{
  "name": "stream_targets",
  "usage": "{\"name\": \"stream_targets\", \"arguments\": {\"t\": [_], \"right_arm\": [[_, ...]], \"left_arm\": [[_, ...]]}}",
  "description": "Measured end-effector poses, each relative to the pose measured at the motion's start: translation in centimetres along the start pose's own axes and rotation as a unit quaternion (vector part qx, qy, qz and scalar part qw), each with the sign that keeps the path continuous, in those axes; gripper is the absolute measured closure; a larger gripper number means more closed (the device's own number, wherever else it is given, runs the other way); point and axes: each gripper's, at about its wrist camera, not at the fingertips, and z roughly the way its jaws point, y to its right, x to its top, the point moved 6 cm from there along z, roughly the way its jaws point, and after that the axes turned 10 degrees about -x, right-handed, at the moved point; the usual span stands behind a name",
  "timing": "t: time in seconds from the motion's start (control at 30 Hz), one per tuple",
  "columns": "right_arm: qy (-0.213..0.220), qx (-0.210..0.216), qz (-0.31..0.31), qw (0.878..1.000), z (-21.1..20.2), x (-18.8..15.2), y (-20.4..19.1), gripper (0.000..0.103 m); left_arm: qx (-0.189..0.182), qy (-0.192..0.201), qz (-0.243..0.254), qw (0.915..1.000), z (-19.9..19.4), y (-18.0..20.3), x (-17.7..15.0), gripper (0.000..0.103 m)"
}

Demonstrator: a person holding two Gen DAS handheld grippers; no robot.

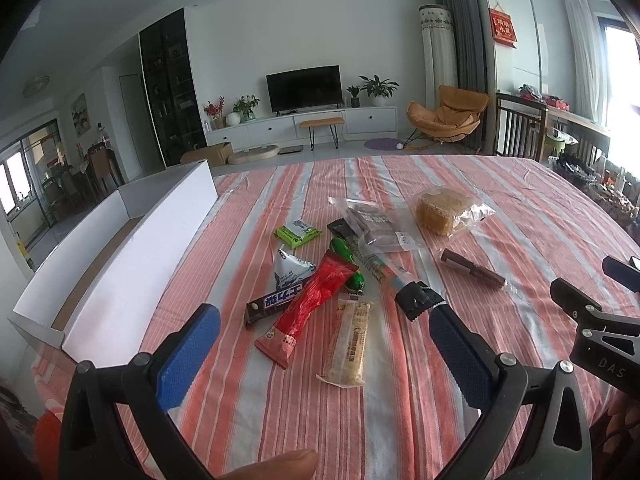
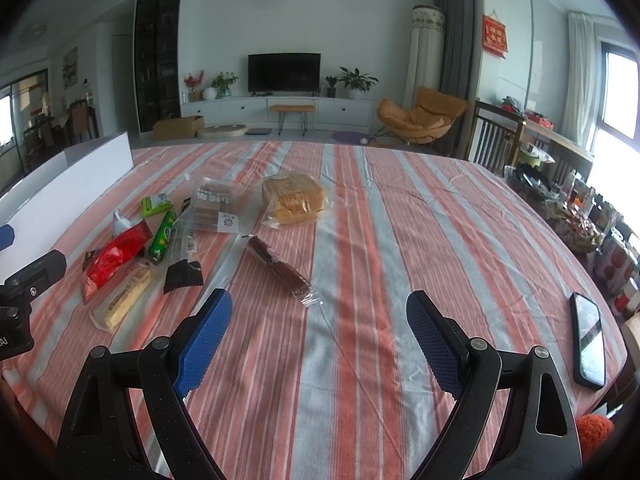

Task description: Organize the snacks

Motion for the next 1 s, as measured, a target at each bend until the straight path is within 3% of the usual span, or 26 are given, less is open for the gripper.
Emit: {"name": "stream_targets", "arguments": {"t": [1.0], "right_arm": [[0.009,-0.025,-0.003,1.0,0.26,0.06,0.34,0.012]], "left_arm": [[-0.001,-0.007,0.0,1.0,0.3,-0.02,-0.25,0.0]]}}
